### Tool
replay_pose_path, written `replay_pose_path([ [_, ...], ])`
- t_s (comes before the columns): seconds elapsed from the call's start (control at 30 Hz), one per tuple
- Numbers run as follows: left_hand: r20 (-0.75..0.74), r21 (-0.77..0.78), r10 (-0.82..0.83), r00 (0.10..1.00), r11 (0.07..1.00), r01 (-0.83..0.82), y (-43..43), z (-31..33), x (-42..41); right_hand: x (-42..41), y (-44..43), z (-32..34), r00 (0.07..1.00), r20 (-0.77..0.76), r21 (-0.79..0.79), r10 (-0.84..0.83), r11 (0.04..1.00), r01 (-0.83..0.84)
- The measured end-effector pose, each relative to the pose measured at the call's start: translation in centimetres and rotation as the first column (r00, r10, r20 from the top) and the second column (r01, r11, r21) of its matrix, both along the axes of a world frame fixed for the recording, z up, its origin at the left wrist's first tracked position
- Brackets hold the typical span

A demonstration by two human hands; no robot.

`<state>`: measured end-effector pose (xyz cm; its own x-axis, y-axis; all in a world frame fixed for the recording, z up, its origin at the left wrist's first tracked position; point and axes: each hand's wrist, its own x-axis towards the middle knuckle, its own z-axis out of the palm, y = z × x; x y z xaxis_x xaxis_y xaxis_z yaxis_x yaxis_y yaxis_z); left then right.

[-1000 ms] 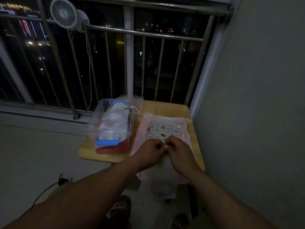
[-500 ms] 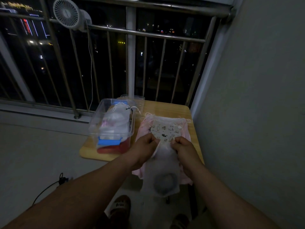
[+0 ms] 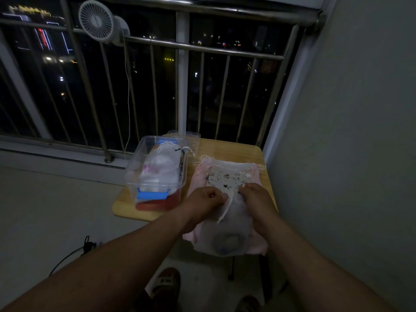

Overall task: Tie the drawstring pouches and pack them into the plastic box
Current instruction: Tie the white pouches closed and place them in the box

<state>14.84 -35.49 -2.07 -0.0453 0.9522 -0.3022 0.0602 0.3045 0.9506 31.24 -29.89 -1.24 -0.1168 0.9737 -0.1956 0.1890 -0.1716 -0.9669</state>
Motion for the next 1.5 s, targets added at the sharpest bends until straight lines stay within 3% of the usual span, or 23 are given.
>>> replay_pose_path([
  [0.13,0.080,0.013,0.033,0.996,0.999,-0.034,0.3,1.0,-0.5,0.2,0.2,1.1,0.981,-0.159,0.037,0.111,0.994,-0.107],
  [0.27,0.110,0.060,0.080,0.991,0.994,-0.087,1.0,2.1,-1.0,0.7,-0.3,2.5,0.966,0.047,0.180,0.256,0.949,-0.260],
  [0.37,0.078,0.111,0.094,0.992,0.988,-0.103,1.4,3.0,-1.3,1.0,0.0,2.9,0.982,0.057,0.254,0.180,0.949,-0.188],
  [0.47,0.096,0.160,0.076,0.992,0.983,-0.091,1.7,4.1,-1.6,0.9,0.7,2.8,0.982,0.017,0.226,0.189,0.956,-0.188],
  [0.57,0.124,0.180,0.082,0.989,0.978,-0.103,1.7,5.1,-2.5,0.5,0.9,2.6,0.956,0.010,0.096,0.295,0.951,-0.294],
  [0.7,0.189,0.196,0.177,0.966,0.957,-0.214,2.3,5.8,-4.4,-0.9,0.6,2.9,0.911,-0.086,0.035,0.403,0.915,-0.402],
  [0.9,0.224,0.151,0.224,0.949,0.954,-0.260,1.7,7.4,-9.7,-7.9,3.4,4.3,0.952,-0.185,0.062,0.243,0.970,-0.236],
  [0.97,0.048,0.165,0.267,0.963,0.948,-0.271,1.4,7.1,-11.5,-10.1,4.4,4.7,0.967,-0.189,0.032,0.171,0.985,-0.168],
  [1.07,-0.125,0.238,0.443,0.888,0.882,-0.406,1.1,6.8,-14.8,-14.3,5.8,4.1,0.981,-0.089,0.012,0.171,0.985,-0.171],
  [1.23,-0.437,0.285,0.552,0.710,0.834,-0.473,2.3,4.5,-20.0,-19.1,6.7,3.2,0.943,0.291,0.217,0.163,0.948,-0.231],
  [1.3,-0.647,0.321,0.492,0.582,0.869,-0.377,2.8,3.5,-21.0,-19.6,6.8,2.7,0.854,0.507,0.340,0.119,0.882,-0.325],
  [1.4,-0.892,0.329,0.333,0.307,0.942,-0.066,3.4,2.3,-20.8,-19.9,6.2,1.4,0.661,0.750,0.467,0.010,0.700,-0.541],
  [1.47,-0.977,0.080,0.065,0.205,0.995,0.063,4.4,1.6,-20.3,-20.5,6.2,0.9,0.524,0.851,0.426,0.004,0.578,-0.696],
  [1.5,-0.976,-0.076,-0.090,0.198,0.994,0.075,5.1,1.4,-19.9,-20.7,6.4,0.5,0.414,0.910,0.340,0.023,0.532,-0.776],
])
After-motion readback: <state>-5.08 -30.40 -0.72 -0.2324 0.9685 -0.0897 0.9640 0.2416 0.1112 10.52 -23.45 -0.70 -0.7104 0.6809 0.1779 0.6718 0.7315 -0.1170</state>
